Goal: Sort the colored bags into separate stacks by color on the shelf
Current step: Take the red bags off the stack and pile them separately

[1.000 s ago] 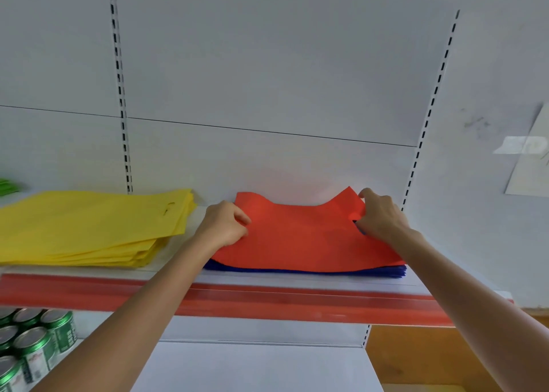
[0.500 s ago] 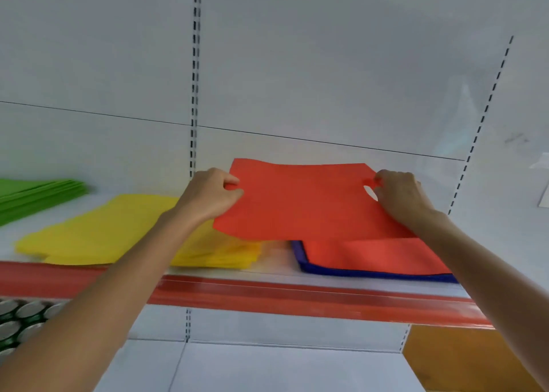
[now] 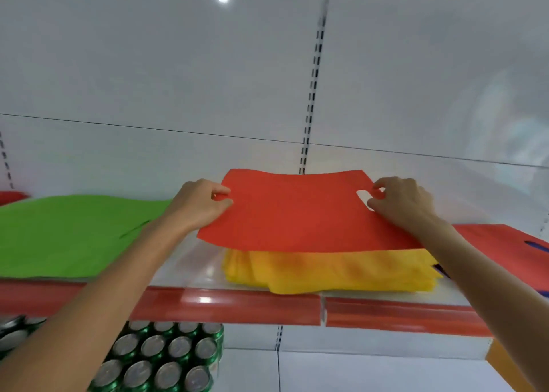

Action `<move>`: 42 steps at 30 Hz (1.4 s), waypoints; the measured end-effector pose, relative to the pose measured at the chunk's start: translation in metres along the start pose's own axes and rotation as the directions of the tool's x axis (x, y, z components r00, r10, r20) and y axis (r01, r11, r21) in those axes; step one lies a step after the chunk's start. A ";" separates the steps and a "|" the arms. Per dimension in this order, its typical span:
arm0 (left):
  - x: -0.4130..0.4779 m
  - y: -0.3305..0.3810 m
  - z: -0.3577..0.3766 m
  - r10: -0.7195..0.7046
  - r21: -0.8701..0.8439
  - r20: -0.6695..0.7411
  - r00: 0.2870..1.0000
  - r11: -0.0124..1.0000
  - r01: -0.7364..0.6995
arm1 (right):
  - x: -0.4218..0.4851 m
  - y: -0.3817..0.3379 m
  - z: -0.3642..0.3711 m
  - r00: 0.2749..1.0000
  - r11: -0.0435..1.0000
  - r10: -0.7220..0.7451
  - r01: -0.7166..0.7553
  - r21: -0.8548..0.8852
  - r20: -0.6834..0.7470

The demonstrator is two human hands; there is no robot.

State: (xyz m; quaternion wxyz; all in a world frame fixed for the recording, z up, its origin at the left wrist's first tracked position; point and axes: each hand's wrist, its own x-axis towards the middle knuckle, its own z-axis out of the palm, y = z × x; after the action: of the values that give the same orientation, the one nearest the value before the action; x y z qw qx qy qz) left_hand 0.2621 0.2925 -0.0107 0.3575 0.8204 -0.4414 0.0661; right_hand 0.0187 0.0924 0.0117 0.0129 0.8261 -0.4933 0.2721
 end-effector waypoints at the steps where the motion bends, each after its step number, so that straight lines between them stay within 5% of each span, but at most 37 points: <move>1: 0.001 -0.014 -0.006 -0.003 -0.001 -0.011 1.000 1.000 0.003 | -0.001 -0.015 0.005 1.000 1.000 -0.013 0.013 -0.006 -0.006; 12: 0.021 -0.178 -0.097 -0.069 -0.013 -0.057 0.996 0.998 0.069 | -0.017 -0.198 0.051 0.986 0.985 -0.161 0.158 -0.075 -0.037; 18: 0.033 -0.294 -0.161 -0.041 0.027 0.001 0.999 0.999 0.041 | -0.045 -0.316 0.088 0.991 0.993 -0.115 0.114 -0.020 -0.070; 31: 0.040 -0.463 -0.287 -0.101 0.080 -0.016 0.995 0.992 0.102 | -0.078 -0.522 0.098 0.958 0.945 -0.282 0.287 -0.160 0.053; 36: 0.040 -0.498 -0.307 -0.051 0.037 0.006 0.999 0.998 0.050 | -0.088 -0.565 0.089 0.970 0.946 -0.236 0.245 -0.214 0.063; 42: 0.035 -0.563 -0.373 -0.077 0.067 0.009 0.997 0.995 0.076 | -0.130 -0.647 0.113 0.986 0.983 -0.164 0.165 -0.078 0.024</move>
State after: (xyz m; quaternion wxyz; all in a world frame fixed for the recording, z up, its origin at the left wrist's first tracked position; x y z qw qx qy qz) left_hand 0.7945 0.7096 -0.0188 0.3294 0.8487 -0.4092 0.0620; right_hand 0.5522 0.4963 0.0151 0.0640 0.8652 -0.4340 0.2427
